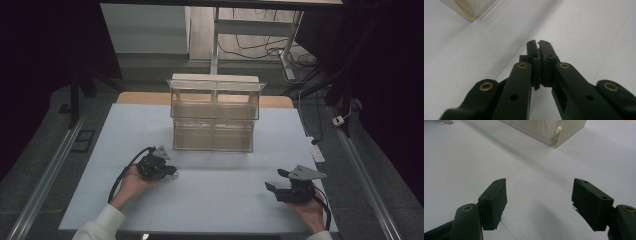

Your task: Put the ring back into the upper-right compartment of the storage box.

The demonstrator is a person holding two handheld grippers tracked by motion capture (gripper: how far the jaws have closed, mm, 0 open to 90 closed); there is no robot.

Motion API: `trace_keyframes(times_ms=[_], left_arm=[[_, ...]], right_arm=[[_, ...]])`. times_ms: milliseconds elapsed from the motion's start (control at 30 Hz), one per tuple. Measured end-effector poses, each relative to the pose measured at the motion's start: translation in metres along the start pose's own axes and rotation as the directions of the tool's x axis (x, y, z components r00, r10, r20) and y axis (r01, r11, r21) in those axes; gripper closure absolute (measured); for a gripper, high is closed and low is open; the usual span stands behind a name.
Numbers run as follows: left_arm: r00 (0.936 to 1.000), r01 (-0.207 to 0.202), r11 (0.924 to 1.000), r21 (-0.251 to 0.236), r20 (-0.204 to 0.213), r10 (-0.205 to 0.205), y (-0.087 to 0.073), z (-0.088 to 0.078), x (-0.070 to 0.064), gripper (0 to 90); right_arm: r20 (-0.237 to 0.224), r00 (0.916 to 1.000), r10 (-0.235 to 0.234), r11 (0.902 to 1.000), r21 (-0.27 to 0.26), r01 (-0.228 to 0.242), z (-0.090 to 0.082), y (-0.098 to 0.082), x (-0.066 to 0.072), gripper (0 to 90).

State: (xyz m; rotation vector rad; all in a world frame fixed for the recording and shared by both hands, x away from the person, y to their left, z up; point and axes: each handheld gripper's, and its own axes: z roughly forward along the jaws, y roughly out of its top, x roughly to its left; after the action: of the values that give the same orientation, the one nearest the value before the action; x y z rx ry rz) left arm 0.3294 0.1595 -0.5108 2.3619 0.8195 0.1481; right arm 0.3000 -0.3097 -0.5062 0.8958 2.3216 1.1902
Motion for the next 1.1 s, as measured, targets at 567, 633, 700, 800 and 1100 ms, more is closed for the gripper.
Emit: trace_keyframes(times_ms=[567,633,700,800,1100], left_arm=[[0.9999,0.0,0.9937,-0.112,-0.011,-0.002,0.0,-0.024,-0.007,87.0],[0.9999,0.002,0.9922,-0.124,-0.01,-0.003,0.0,-0.027,-0.007,87.0],[0.9999,0.006,0.99,-0.141,-0.007,-0.007,0.0,-0.03,-0.007,87.0],[0.9999,0.008,0.9865,-0.163,-0.008,-0.01,0.0,-0.033,-0.008,87.0],[0.9996,0.0,0.9783,-0.207,-0.029,-0.006,0.002,-0.045,-0.011,87.0]], right_arm=[[0.006,1.0,-0.005,1.0,-0.007,0.005,-0.001,-0.001,0.0,27.9],[0.01,0.9999,-0.005,1.0,-0.003,0.005,0.0,-0.001,0.0,27.9],[0.002,1.0,-0.006,1.0,-0.002,0.006,0.0,-0.001,0.0,27.9],[0.0,1.0,-0.007,0.9999,-0.009,0.007,0.0,-0.001,0.0,27.9],[0.007,0.9999,-0.012,0.9999,-0.007,0.012,-0.001,-0.001,0.001,27.9]])
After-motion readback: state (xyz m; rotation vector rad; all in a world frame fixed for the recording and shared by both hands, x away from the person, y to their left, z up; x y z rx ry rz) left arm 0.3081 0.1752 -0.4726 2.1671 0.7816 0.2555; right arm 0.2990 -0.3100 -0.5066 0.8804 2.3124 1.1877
